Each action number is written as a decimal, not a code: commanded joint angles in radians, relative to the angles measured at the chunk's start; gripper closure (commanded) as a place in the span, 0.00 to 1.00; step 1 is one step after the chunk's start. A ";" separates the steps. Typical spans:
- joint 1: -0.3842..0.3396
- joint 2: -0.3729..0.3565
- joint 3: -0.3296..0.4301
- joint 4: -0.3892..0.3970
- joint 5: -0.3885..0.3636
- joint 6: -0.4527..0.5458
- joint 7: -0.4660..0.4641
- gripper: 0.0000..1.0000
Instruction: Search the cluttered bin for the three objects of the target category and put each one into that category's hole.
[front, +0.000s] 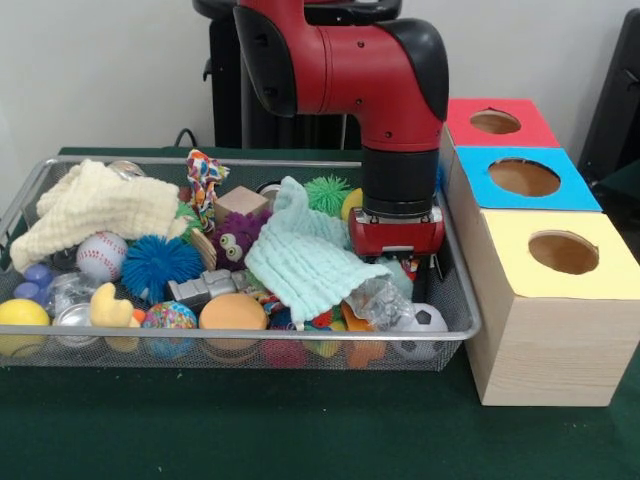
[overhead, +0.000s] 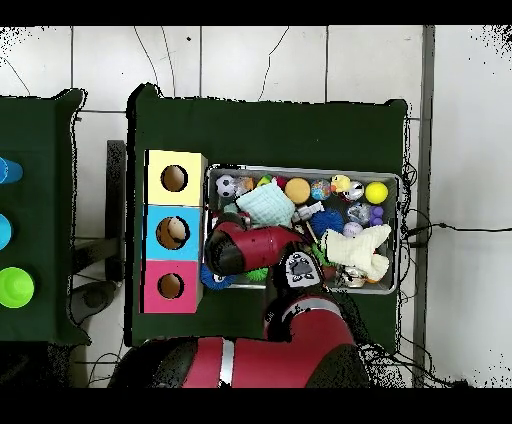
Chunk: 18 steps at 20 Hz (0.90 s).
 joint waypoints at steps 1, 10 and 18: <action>-0.041 0.105 0.043 0.091 -0.057 0.068 0.053 0.00; -0.025 0.032 0.043 0.137 -0.024 0.132 0.066 0.00; -0.031 -0.132 0.068 0.250 0.024 0.249 0.071 0.00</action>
